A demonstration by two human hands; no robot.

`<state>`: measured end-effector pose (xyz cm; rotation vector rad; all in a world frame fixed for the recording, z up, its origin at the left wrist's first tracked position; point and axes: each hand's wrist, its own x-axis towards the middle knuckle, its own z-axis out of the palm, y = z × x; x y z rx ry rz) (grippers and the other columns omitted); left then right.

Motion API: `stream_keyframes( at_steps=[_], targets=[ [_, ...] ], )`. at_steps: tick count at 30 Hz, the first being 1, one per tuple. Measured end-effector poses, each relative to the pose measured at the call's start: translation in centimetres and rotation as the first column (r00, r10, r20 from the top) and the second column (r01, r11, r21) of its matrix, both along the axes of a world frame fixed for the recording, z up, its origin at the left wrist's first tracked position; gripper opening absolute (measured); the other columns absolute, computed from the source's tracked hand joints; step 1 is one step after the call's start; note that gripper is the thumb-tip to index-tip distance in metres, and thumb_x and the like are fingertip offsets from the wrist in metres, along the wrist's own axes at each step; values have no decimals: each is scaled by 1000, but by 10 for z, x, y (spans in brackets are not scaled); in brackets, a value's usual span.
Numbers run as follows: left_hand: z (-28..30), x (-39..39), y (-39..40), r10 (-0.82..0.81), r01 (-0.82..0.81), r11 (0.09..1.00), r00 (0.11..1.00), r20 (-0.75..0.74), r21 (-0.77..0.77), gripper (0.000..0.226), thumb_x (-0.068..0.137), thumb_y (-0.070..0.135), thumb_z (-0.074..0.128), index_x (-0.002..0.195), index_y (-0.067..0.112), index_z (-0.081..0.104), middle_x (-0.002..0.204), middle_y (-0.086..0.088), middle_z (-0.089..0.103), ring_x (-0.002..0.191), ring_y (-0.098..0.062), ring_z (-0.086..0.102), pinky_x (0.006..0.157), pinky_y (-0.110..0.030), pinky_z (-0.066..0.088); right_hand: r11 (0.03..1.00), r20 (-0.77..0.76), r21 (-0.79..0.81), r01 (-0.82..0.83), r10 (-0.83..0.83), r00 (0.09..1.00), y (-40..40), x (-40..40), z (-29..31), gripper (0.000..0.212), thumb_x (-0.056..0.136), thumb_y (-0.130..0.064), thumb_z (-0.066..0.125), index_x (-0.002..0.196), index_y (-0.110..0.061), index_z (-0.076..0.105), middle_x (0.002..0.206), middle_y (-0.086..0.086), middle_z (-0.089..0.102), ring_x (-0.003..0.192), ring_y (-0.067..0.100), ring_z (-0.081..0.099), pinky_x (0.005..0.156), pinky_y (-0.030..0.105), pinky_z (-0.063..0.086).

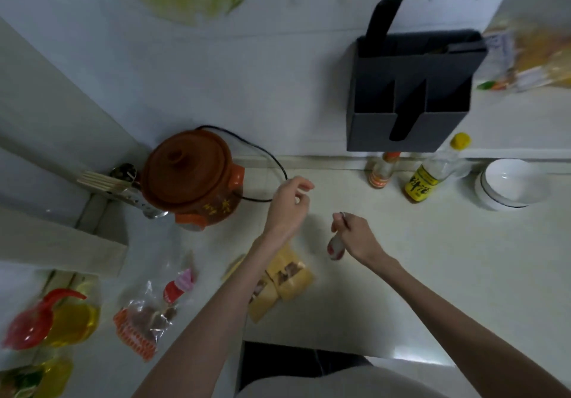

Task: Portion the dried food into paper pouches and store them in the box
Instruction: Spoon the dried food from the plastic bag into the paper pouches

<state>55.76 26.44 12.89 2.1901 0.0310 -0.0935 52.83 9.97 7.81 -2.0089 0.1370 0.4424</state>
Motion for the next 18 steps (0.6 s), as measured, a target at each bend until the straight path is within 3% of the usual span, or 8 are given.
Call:
stream_keyframes(
  at_steps=[2, 4, 10, 15, 18],
  targets=[
    [26, 16, -23, -102, 90, 992, 985, 142, 94, 27, 87, 3, 50, 104, 21, 61, 103, 8, 60, 88, -4, 54, 77, -11, 39, 996, 107, -39, 75, -71, 992, -17, 6, 15, 38, 100, -27, 40, 73, -10, 61, 56, -3, 65, 58, 11, 62, 52, 10, 40],
    [51, 32, -47, -208, 165, 972, 938, 278, 170, 27, 86, 0, 50, 104, 16, 62, 102, 5, 61, 92, -10, 55, 82, -19, 42, 994, 170, -53, 99, -89, 981, -34, 9, 28, 39, 99, -29, 43, 75, -11, 66, 70, -2, 67, 66, 8, 59, 60, 15, 39],
    [125, 82, -104, -368, 248, 921, 808, 459, 301, 23, 92, 2, 49, 111, 8, 61, 109, -6, 61, 88, -18, 60, 76, -28, 48, 988, 261, -61, 141, -120, 958, -74, 3, 51, 32, 97, -29, 49, 75, -17, 69, 73, -6, 67, 64, -6, 57, 60, 8, 39],
    [168, 120, -137, -486, 291, 844, 770, 412, 451, 40, 92, 0, 45, 131, 4, 50, 131, -9, 52, 122, -22, 47, 101, -32, 42, 983, 294, -62, 171, -146, 945, -90, 1, 61, 28, 96, -26, 51, 74, -21, 68, 75, -4, 67, 68, -1, 59, 65, 16, 42],
    [179, 136, -155, -538, 345, 781, 795, 279, 521, 49, 92, 6, 46, 141, 5, 36, 139, -10, 41, 129, -24, 39, 103, -34, 40, 984, 313, -59, 170, -143, 939, -94, 3, 65, 27, 95, -26, 52, 74, -23, 67, 74, -6, 66, 68, -1, 59, 63, 13, 40]
  ],
)
